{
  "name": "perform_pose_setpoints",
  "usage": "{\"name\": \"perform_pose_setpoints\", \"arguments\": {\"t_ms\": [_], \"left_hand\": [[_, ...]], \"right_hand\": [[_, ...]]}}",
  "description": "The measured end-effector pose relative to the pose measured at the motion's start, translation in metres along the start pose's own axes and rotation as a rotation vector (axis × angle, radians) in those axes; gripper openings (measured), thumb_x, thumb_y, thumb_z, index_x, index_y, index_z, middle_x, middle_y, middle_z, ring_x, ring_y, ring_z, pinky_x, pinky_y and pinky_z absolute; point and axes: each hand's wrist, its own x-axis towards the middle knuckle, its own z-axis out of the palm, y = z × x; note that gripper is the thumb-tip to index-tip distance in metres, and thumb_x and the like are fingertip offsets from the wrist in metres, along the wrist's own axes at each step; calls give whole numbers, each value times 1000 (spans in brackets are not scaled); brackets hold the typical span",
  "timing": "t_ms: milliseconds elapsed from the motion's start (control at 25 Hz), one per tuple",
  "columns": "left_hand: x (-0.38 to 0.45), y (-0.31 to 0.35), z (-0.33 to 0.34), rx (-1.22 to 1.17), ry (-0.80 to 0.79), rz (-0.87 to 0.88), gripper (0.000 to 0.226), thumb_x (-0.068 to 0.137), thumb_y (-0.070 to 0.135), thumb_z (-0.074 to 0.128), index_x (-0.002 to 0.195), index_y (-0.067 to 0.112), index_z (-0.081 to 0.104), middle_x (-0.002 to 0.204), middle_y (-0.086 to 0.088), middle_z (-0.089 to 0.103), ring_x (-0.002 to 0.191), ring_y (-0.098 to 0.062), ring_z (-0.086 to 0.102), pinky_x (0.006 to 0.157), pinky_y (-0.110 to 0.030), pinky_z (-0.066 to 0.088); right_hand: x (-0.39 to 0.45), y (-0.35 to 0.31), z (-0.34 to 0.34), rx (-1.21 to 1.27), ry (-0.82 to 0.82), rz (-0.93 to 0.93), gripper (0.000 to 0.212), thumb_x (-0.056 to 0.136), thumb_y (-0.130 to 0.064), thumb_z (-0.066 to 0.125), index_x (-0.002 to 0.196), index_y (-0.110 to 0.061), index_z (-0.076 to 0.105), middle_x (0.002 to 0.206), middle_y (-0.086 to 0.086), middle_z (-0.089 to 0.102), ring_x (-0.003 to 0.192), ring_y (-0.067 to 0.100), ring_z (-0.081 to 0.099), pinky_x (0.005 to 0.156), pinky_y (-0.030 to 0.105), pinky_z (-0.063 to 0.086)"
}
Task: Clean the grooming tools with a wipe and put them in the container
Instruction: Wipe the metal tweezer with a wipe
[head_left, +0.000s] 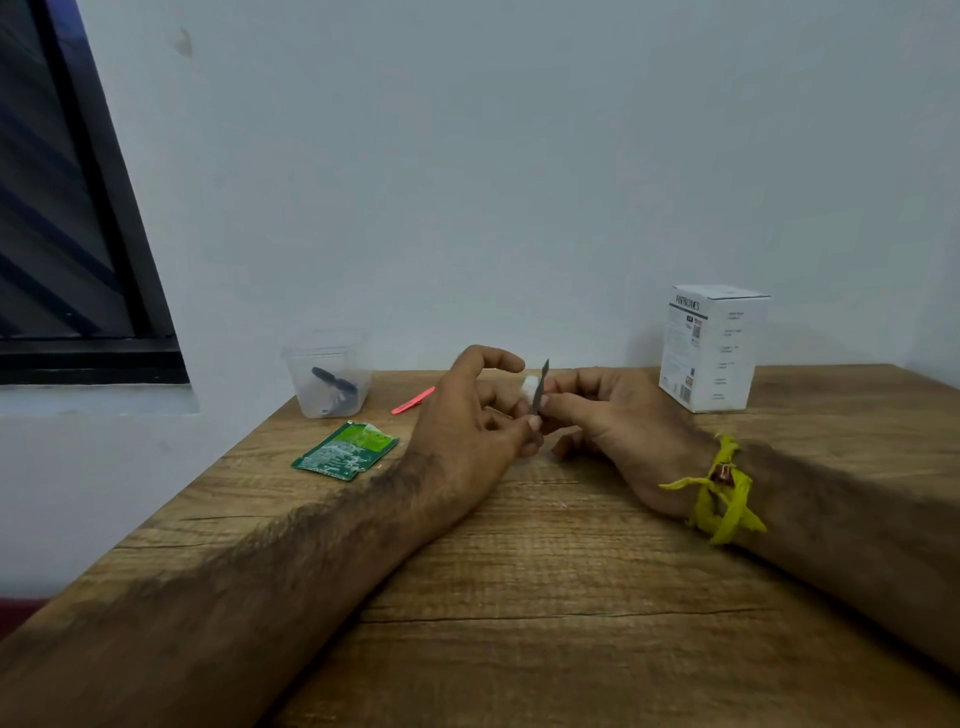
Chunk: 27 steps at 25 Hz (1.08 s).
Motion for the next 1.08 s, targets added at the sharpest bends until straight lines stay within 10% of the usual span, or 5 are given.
{"name": "perform_pose_setpoints", "arguments": {"t_ms": [600,800,1080], "left_hand": [[1,0,0,-25,53,-126,52,81,-11,75,120,14,50,83,-22,72,63,-24,72,66,-35,64],[0,0,0,-1,74,-98,52,82,-13,73,120,15,50,87,-22,70,64,-22,73,62,-30,63],[-1,1,1,10,27,-114,56,81,-12,74,121,16,47,74,-13,70,62,-25,73,66,-38,64]], "right_hand": [[2,0,-3,107,5,63,10,85,-11,72,95,-6,73,90,10,71,80,15,62,58,30,49],[7,3,-3,169,274,57,5,85,-9,71,90,-9,71,83,7,67,73,15,62,52,27,48],[6,2,-6,131,11,107,10,87,-11,70,95,-6,72,90,8,70,80,14,62,56,29,48]]}}
